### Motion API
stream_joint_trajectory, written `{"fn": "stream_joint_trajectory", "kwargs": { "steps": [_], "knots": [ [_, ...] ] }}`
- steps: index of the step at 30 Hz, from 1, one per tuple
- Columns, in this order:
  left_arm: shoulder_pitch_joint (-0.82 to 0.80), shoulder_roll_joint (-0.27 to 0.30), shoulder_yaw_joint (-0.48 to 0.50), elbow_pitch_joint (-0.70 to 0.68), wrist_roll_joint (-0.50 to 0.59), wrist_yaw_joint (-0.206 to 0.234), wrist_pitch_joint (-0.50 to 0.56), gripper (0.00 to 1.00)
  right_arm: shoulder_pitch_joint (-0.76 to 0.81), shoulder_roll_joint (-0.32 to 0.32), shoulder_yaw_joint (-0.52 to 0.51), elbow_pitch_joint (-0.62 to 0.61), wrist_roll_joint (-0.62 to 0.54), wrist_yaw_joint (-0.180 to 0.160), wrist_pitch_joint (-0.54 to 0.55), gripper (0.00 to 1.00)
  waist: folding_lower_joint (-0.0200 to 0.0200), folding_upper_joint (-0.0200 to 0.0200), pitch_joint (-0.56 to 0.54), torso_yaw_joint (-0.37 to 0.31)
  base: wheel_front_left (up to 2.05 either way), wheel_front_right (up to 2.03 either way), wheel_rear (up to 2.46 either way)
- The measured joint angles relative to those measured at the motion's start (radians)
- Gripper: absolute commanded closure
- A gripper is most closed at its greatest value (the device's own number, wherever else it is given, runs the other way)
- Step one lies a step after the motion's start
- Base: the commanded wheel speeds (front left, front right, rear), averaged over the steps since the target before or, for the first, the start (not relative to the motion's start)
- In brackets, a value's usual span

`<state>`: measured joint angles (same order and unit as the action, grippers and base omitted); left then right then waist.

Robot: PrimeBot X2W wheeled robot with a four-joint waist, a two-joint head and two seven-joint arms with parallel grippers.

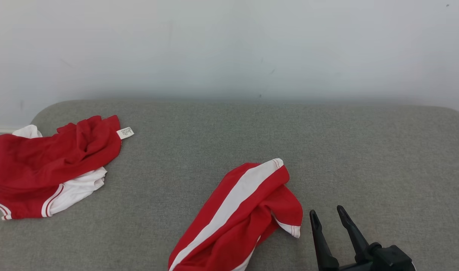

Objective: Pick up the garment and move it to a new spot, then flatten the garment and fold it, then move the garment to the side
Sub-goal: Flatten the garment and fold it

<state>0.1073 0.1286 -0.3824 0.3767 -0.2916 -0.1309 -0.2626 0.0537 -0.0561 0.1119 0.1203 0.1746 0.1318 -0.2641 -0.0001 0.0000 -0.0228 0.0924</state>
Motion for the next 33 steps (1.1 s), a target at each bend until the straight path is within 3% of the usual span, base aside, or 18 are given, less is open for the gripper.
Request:
{"fn": "stream_joint_trajectory", "kwargs": {
  "steps": [13, 17, 18, 19, 20, 26, 33],
  "knots": [
    [-0.131, 0.068, 0.216, -0.013, 0.041, 0.000, 0.000, 1.00, 0.005, -0.008, 0.007, 0.013, 0.001, 0.000, 0.000, 0.00, 0.0001, 0.0000, -0.002, -0.035, 0.00, 0.00, 0.00],
    [-0.143, 0.061, 0.240, 0.012, 0.051, 0.000, 0.000, 1.00, 0.005, -0.009, 0.005, 0.022, 0.002, 0.000, 0.000, 0.00, 0.0001, 0.0001, 0.010, -0.048, 0.00, 0.00, 0.00],
    [-0.142, 0.055, 0.242, 0.017, 0.051, 0.000, 0.000, 0.90, 0.005, -0.008, 0.004, 0.022, 0.004, 0.000, 0.000, 0.00, 0.0002, 0.0000, 0.012, -0.049, 0.00, 0.00, 0.00],
    [-0.141, 0.049, 0.245, 0.019, 0.051, 0.000, 0.000, 0.56, 0.005, -0.009, 0.001, 0.022, 0.006, 0.000, 0.000, 0.00, 0.0002, 0.0000, 0.015, -0.049, 0.00, 0.00, 0.00],
    [-0.138, 0.041, 0.249, 0.020, 0.050, 0.000, 0.000, 0.00, 0.005, -0.009, -0.002, 0.023, 0.008, 0.000, 0.000, 0.00, 0.0002, 0.0000, 0.017, -0.048, 0.00, 0.00, 0.00],
    [-0.098, 0.004, 0.253, 0.000, 0.052, 0.000, 0.000, 0.00, 0.006, -0.008, -0.008, 0.026, 0.012, 0.000, 0.000, 0.00, 0.0002, 0.0000, 0.023, -0.024, 0.00, 0.00, 0.00],
    [-0.042, -0.031, 0.253, -0.115, 0.050, 0.000, 0.000, 0.00, 0.007, -0.008, -0.001, 0.032, 0.024, 0.000, 0.000, 0.00, 0.0002, 0.0000, 0.027, 0.009, 0.00, 0.00, 0.00]
  ]
}}
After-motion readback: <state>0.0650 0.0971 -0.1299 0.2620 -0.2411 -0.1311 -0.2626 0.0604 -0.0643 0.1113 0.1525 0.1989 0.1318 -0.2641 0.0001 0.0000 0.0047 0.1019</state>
